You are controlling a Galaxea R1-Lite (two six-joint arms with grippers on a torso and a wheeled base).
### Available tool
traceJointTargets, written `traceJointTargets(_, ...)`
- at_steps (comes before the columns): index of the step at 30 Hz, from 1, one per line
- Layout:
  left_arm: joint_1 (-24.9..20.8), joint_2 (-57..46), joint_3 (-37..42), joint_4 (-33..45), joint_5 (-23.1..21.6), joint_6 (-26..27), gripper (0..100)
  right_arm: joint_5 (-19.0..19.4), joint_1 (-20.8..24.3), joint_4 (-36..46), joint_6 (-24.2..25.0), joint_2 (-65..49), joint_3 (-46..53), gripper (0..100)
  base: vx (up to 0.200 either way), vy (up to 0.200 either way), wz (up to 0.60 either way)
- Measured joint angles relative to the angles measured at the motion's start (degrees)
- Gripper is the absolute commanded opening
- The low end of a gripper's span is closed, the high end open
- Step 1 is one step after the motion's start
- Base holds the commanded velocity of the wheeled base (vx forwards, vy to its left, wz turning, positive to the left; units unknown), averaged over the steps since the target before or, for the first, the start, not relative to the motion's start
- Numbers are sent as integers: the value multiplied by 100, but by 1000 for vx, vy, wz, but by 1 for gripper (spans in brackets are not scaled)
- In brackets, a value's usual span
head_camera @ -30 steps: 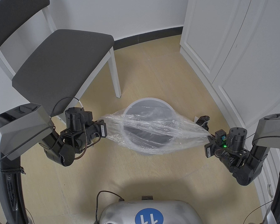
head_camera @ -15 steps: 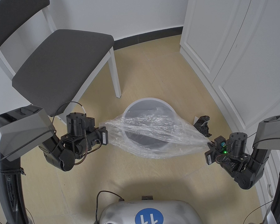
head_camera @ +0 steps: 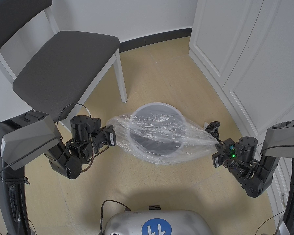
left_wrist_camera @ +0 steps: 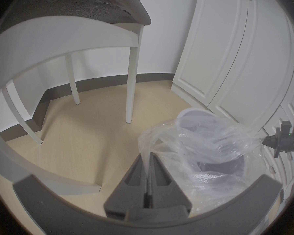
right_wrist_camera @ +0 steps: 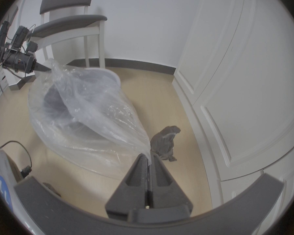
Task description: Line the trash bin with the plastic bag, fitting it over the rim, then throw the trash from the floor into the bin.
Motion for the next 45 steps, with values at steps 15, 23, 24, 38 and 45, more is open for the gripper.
traceJointTargets(15, 33, -79, -257, -33, 172, -325, 0, -222, -82, -99, 41, 126, -378, 0, 0, 0, 0)
traceJointTargets(23, 66, -558, 385, 936, -205, 22, 0, 112, -116, 369, -62, -310, 268, 0, 0, 0, 0)
traceJointTargets(24, 66, -617, 451, 990, -254, 52, 0, 146, -116, 413, -101, -358, 339, 0, 0, 0, 0)
traceJointTargets(38, 79, -986, 950, 1215, -607, 445, 0, 351, -116, 558, -424, -692, 861, 0, 0, 0, 0)
traceJointTargets(45, 112, -1196, 1011, 1552, -713, 453, 0, 466, -123, 766, -489, -863, 968, 0, 0, 0, 0)
